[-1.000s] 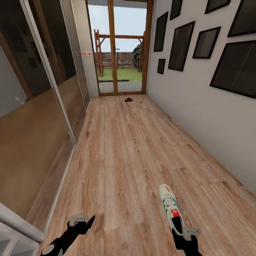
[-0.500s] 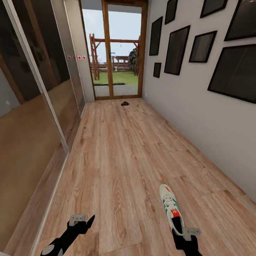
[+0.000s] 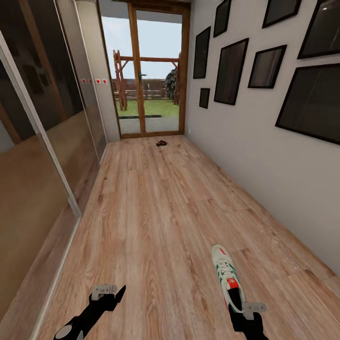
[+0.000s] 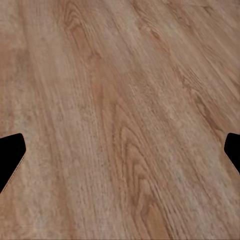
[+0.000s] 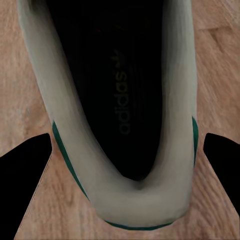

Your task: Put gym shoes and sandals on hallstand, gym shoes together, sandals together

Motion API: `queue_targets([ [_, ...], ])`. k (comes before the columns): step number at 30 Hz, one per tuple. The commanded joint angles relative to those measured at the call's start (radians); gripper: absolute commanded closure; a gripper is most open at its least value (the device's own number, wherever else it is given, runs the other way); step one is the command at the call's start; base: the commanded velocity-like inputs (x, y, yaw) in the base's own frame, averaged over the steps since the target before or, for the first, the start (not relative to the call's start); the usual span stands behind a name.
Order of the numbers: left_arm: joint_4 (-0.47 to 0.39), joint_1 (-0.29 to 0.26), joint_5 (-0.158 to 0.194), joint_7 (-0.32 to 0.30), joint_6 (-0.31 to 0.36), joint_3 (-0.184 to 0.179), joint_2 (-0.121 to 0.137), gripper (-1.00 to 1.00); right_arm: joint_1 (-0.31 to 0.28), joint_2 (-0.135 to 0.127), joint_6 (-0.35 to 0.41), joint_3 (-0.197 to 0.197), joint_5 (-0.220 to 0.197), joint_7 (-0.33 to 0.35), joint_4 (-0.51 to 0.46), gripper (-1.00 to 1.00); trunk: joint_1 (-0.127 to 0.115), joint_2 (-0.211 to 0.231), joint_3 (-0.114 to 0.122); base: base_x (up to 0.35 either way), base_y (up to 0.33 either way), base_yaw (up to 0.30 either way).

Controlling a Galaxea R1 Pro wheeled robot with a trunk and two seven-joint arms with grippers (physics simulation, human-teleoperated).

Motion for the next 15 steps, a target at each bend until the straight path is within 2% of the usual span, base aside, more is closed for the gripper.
queue_targets([
  [1, 0.003, -0.001, -0.011, -0.006, -0.006, 0.008, -0.001, -1.0, -0.001, -0.001, -0.003, 0.008, -0.009, 0.001, 0.001, 1.0, 0.0, 0.0, 0.001, 0.338, 0.0, -0.006],
  [8, 0.013, -0.001, -0.011, -0.006, -0.006, 0.008, -0.001, -1.0, -0.001, 0.0, -0.003, 0.008, -0.009, 0.002, 0.001, 1.0, 0.0, 0.0, 0.012, 0.338, 0.0, 0.03],
  [15, 0.013, -0.001, -0.011, -0.006, -0.006, 0.009, 0.0, -1.0, -0.001, 0.001, -0.003, 0.008, -0.01, 0.002, 0.001, 1.0, 0.0, 0.0, 0.021, 0.338, 0.0, 0.147],
])
